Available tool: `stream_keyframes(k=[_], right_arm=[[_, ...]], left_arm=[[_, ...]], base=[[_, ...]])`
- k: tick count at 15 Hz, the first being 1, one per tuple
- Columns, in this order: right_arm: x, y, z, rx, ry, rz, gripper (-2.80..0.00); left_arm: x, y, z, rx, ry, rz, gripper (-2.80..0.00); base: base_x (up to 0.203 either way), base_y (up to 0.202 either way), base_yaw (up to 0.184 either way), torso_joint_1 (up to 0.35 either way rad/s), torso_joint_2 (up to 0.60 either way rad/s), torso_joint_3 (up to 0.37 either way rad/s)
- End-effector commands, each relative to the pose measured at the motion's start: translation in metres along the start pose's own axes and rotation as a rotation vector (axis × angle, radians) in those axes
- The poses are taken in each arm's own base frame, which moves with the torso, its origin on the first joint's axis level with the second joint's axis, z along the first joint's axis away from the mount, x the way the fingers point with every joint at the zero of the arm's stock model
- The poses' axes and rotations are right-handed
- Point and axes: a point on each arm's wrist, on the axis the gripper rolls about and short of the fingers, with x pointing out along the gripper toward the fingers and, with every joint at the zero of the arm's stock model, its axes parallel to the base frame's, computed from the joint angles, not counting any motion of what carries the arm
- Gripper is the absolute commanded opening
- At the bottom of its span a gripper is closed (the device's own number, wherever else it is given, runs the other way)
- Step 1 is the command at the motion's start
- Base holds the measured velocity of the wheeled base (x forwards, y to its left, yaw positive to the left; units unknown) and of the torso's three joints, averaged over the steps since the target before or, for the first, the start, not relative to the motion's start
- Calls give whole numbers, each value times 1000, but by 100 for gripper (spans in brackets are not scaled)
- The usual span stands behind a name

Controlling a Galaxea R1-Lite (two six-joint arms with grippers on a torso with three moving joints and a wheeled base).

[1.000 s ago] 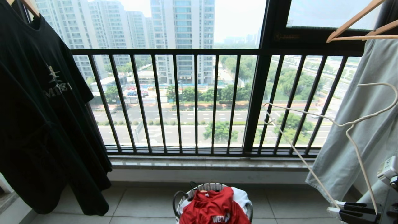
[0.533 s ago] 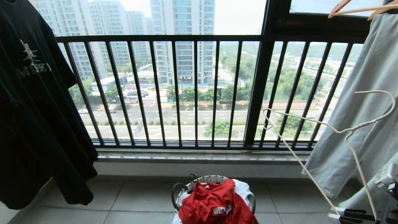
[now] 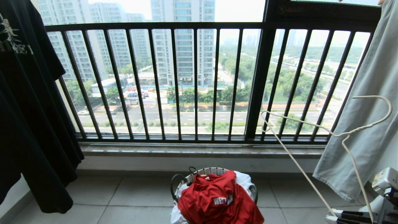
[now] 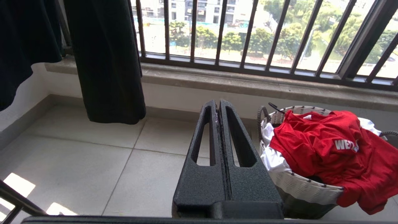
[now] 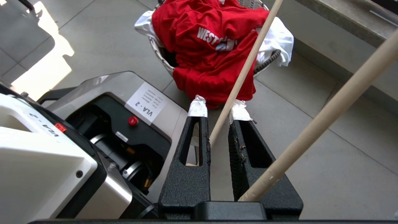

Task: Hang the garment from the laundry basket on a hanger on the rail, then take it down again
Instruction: Pick up clothes from the basket

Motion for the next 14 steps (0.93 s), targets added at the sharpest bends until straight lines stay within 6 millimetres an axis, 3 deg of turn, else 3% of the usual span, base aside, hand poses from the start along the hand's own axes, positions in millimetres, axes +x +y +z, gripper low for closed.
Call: stream_keyframes(k=[1,6,14], right_arm=[[0,0,1,-2,0,2,-280],[0,0,1,-4,-2,2,-280],[4,-3,6,10,7,-8,-280]], left_arm=[[0,0,-1,-1,5,1,-280],[0,0,-1,-1,5,1,-280],[0,0,-1,-1,6,1,-280]], base=[[0,0,0,-261,345,113],[0,0,0,-113,272,101],[0,0,0,-3,28,40]])
